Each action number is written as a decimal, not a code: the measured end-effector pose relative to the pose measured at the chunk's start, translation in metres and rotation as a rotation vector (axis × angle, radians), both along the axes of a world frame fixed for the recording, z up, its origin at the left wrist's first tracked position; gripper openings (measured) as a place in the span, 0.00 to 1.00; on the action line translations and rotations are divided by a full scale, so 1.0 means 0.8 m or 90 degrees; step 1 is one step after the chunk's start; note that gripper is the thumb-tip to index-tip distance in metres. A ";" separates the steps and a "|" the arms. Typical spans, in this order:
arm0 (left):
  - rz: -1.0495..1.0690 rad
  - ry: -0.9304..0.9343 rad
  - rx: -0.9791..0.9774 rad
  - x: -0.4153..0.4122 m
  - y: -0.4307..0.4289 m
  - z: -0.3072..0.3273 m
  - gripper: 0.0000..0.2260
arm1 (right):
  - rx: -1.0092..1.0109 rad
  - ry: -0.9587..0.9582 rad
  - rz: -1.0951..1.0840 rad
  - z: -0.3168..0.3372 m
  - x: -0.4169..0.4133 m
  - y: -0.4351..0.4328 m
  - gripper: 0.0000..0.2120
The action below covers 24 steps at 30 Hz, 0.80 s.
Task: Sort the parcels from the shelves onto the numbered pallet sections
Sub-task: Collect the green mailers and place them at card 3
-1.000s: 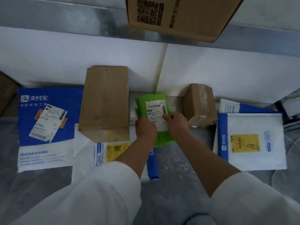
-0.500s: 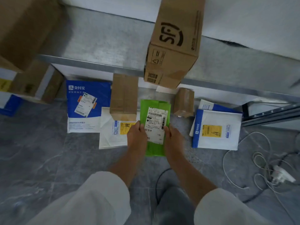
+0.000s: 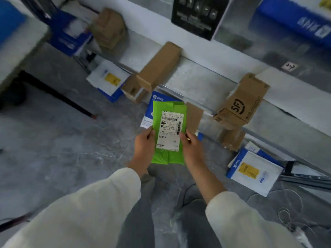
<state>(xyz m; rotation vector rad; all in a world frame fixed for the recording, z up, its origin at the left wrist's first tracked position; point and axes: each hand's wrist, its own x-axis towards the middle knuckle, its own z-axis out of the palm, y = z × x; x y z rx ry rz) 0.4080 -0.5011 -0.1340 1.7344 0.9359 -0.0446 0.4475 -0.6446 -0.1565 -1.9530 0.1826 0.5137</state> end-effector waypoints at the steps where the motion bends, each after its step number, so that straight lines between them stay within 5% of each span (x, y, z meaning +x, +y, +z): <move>1: 0.031 -0.015 -0.005 -0.008 0.013 0.027 0.09 | -0.001 -0.011 0.025 0.024 0.001 0.013 0.17; 11: 0.287 -0.153 0.024 -0.129 0.137 0.236 0.11 | 0.033 -0.115 0.308 0.256 -0.041 0.164 0.15; 24: 0.291 -0.212 0.109 -0.204 0.360 0.374 0.09 | -0.031 -0.255 0.466 0.397 -0.085 0.411 0.16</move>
